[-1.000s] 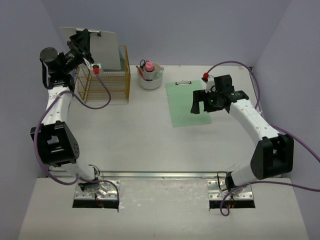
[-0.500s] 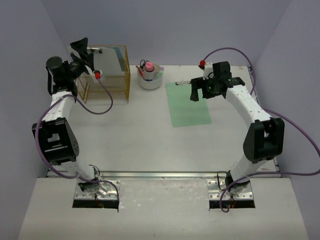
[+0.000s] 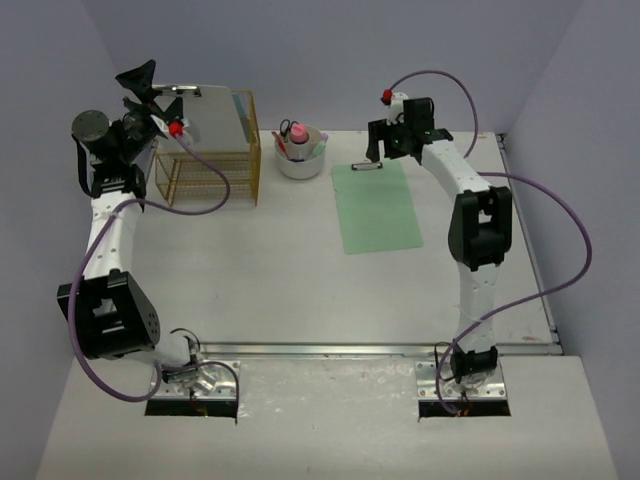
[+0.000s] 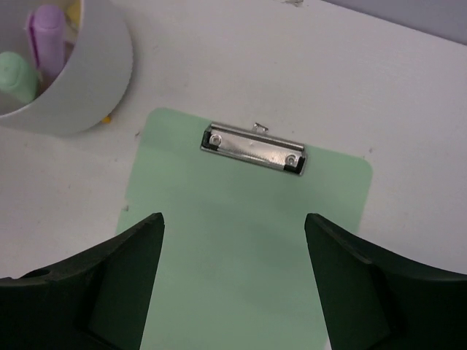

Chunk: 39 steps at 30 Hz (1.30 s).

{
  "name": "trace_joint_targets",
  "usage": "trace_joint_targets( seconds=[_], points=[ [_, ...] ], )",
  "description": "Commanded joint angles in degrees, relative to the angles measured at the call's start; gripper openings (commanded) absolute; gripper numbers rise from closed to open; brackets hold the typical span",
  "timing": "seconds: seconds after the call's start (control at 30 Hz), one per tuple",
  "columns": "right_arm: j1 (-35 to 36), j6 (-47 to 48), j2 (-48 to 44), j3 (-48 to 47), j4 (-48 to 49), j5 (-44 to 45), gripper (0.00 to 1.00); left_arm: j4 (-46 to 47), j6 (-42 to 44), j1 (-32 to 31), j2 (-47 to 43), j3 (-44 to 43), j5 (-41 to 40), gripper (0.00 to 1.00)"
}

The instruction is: Organize the desk

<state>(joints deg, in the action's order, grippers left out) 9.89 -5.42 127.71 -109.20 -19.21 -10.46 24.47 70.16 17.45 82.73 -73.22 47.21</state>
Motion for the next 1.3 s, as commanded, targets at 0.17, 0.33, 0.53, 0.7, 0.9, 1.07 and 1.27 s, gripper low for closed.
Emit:
trace_joint_targets(
  seconds=[0.17, 0.33, 0.53, 0.7, 0.9, 1.07, 1.27],
  points=[
    [0.11, -2.22, 5.99, -2.44, 4.75, 2.35, 0.80, -0.23, -1.15, 0.92, -2.08, 1.98, -0.40, 0.64],
    [-0.13, -1.85, 3.76, -1.65, 4.27, 1.46, 0.80, -1.87, 0.89, 0.76, 3.80, -3.57, -0.80, 0.49],
    [-0.22, -1.17, 2.02, -1.46, 3.83, 1.06, 0.80, -9.52, 6.12, 0.74, 8.68, -7.82, -0.19, 0.47],
    [-0.26, -1.04, 0.80, -1.11, 3.65, 1.06, 0.81, -16.41, 11.87, 0.52, 10.99, -9.09, -0.10, 0.45],
    [-0.54, -0.58, -0.12, -1.08, 3.30, 1.20, 0.81, -35.54, 26.98, 0.42, 10.91, -8.99, 1.54, 0.81],
    [-0.57, -0.55, -0.79, -1.11, 3.13, 1.23, 0.81, -52.11, 39.60, 0.13, 10.96, -9.31, -0.09, 1.00],
    [-0.71, 0.23, -1.45, -1.10, 2.64, 0.93, 0.82, -58.21, 43.99, 0.34, 7.43, -5.78, 1.64, 1.00]
  ],
)
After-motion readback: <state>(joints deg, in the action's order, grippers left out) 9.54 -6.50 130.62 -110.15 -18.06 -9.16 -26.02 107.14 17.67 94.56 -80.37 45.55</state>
